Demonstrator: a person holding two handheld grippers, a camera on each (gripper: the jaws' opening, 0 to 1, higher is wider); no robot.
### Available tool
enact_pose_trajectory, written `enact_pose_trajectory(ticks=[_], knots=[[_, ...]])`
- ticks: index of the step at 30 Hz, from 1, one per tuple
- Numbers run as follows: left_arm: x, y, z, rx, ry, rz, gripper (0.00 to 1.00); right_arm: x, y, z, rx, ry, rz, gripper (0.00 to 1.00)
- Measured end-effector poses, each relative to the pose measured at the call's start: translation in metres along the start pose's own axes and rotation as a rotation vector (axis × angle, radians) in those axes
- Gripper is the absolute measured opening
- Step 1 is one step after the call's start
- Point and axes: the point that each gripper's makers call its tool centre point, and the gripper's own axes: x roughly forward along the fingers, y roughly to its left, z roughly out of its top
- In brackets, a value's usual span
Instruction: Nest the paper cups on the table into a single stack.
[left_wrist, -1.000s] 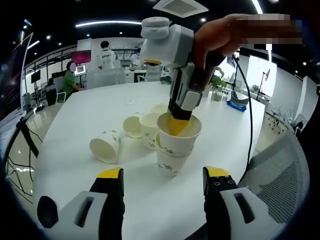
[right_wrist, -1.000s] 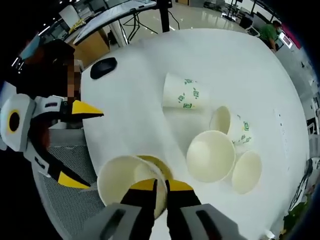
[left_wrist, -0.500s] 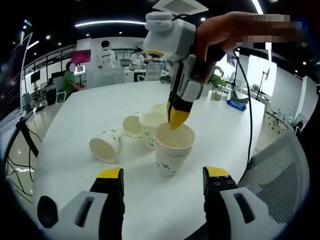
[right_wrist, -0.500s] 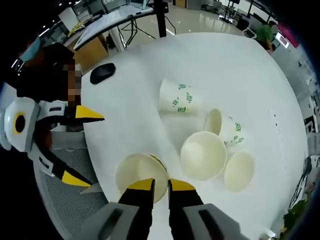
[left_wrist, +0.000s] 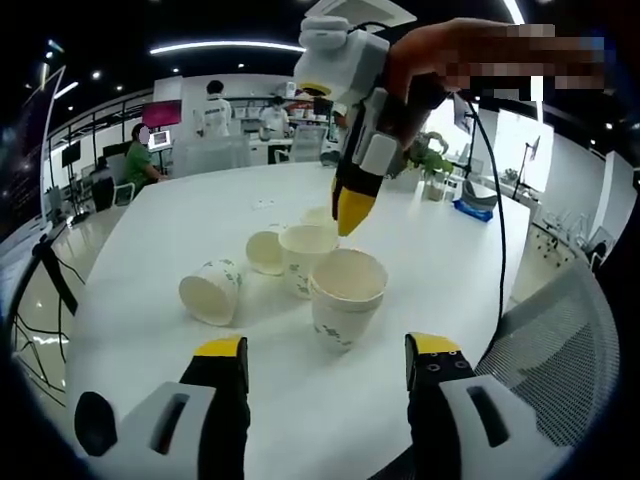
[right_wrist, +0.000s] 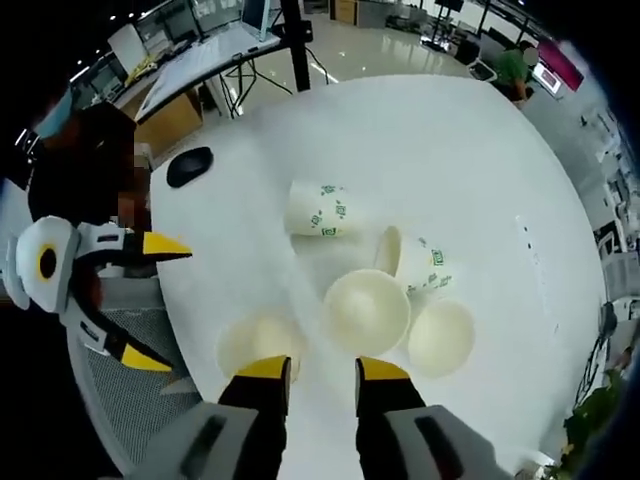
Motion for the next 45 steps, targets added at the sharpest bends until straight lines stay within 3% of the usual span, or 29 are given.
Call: enact_pose_trajectory(ticks=[13, 20, 45], knots=[[0.0, 0.0, 0.0, -0.007, -0.001, 0.0, 0.61, -0.002, -0.021, -0.013, 0.139, -0.012, -0.004, 0.22], [0.001, 0.001, -0.001, -0.014, 0.001, 0.001, 0.6, 0.013, -0.031, -0.014, 0.195, -0.003, 0.008, 0.2], [0.001, 0.006, -0.002, -0.031, 0.01, 0.013, 0.58, 0.05, -0.029, -0.005, 0.379, 0.001, 0.066, 0.17]])
